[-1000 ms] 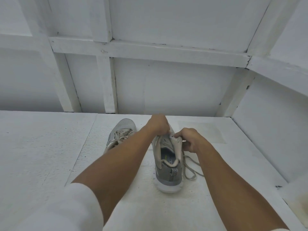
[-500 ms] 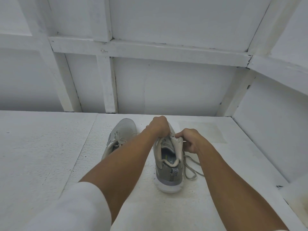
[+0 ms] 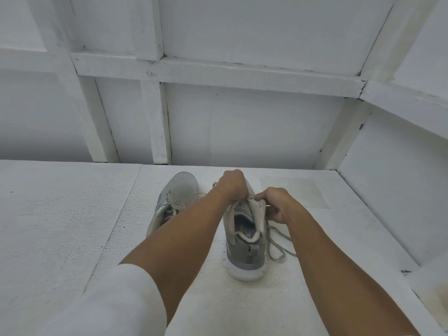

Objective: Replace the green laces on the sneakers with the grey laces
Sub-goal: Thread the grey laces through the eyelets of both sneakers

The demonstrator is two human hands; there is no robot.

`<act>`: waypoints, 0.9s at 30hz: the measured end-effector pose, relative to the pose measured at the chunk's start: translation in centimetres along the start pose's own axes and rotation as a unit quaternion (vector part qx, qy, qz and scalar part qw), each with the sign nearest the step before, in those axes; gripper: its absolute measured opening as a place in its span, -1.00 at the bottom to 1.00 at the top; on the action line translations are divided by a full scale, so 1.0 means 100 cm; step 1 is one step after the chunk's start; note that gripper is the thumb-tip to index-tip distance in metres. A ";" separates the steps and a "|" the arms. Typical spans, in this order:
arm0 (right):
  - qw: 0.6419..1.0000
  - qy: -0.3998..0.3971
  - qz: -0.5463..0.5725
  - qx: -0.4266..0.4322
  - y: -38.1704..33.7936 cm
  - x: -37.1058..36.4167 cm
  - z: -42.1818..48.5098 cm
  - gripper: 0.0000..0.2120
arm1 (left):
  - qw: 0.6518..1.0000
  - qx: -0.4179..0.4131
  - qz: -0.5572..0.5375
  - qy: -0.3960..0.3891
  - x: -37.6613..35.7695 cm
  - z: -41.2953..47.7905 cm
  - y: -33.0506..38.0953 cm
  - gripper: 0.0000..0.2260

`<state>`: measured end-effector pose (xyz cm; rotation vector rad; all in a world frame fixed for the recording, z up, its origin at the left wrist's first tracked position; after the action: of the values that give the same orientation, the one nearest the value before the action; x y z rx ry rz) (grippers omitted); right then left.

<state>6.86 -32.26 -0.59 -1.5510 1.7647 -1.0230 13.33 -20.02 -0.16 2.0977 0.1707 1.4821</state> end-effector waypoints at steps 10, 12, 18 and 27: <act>0.998 -0.044 -0.054 -0.008 -0.004 0.004 -0.001 -0.87 | 0.999 -0.006 0.005 0.044 -0.004 -0.010 0.011 -0.80; 0.996 -0.034 -0.081 -0.002 -0.001 0.004 0.003 -0.86 | 0.999 -0.003 -0.003 0.045 -0.004 -0.014 0.012 -0.82; 0.972 0.053 -0.192 0.122 -0.007 0.005 0.001 -0.79 | 0.991 0.000 0.011 0.135 0.005 -0.043 0.007 -0.85; 0.849 0.017 0.411 0.332 -0.121 0.070 -0.033 -0.85 | 0.933 0.034 -0.319 0.165 -0.020 -0.096 -0.020 -0.79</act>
<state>9.64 -39.03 11.81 -0.2795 1.5801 -1.0191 4.37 -15.67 -0.61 1.5880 0.9447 1.3991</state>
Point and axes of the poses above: each hand's wrist, its own z-axis towards the middle knuckle, its own x-axis out of the back of the hand, y = z × x, the point moved 1 cm from there along z, towards the middle knuckle, and after that the axes turned 7 degrees about -y, right-handed, at the moved point
